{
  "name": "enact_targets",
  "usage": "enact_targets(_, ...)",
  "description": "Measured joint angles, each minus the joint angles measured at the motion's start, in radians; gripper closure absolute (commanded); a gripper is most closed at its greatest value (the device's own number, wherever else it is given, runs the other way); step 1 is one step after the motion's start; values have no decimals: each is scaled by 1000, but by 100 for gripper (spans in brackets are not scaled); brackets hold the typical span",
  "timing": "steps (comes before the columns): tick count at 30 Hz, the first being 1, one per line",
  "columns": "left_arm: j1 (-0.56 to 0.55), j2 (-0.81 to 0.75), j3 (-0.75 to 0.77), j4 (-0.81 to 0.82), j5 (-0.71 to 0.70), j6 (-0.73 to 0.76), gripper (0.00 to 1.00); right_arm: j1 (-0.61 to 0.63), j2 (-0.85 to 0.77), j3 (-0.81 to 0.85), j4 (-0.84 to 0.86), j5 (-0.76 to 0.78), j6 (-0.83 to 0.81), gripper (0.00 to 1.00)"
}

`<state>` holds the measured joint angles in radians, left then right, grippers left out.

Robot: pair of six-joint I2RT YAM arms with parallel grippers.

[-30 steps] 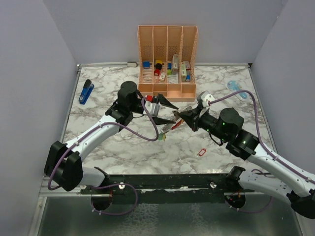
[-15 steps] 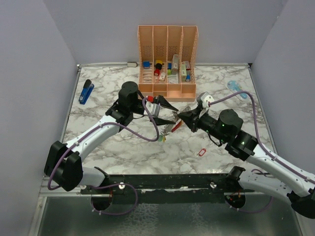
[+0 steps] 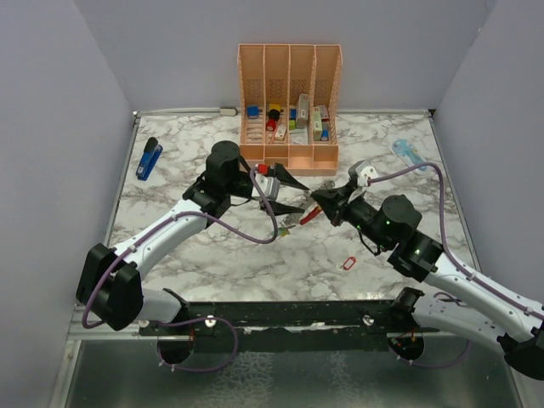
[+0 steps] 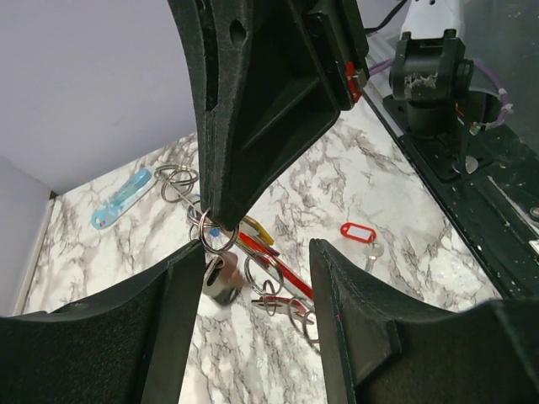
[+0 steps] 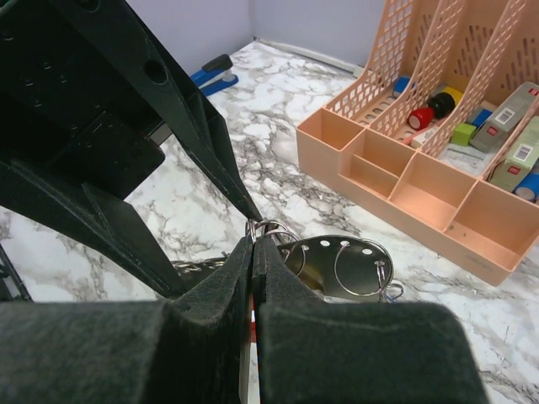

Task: Put the keys on the keyring

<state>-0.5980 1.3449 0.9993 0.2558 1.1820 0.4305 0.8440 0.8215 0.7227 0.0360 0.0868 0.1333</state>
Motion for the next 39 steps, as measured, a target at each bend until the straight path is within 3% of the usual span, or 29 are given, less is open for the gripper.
enact_targets(11,0,13,60,2,-44,-51,45,0,-5,-73,163,8,-13,99)
enact_targets(19,6,13,76,-8,-156,-51,45,0,-42,-129,250,11,-52,99)
enact_targets(39,10,13,76,-101,-199,162,46,0,-64,-153,343,-6,-93,99)
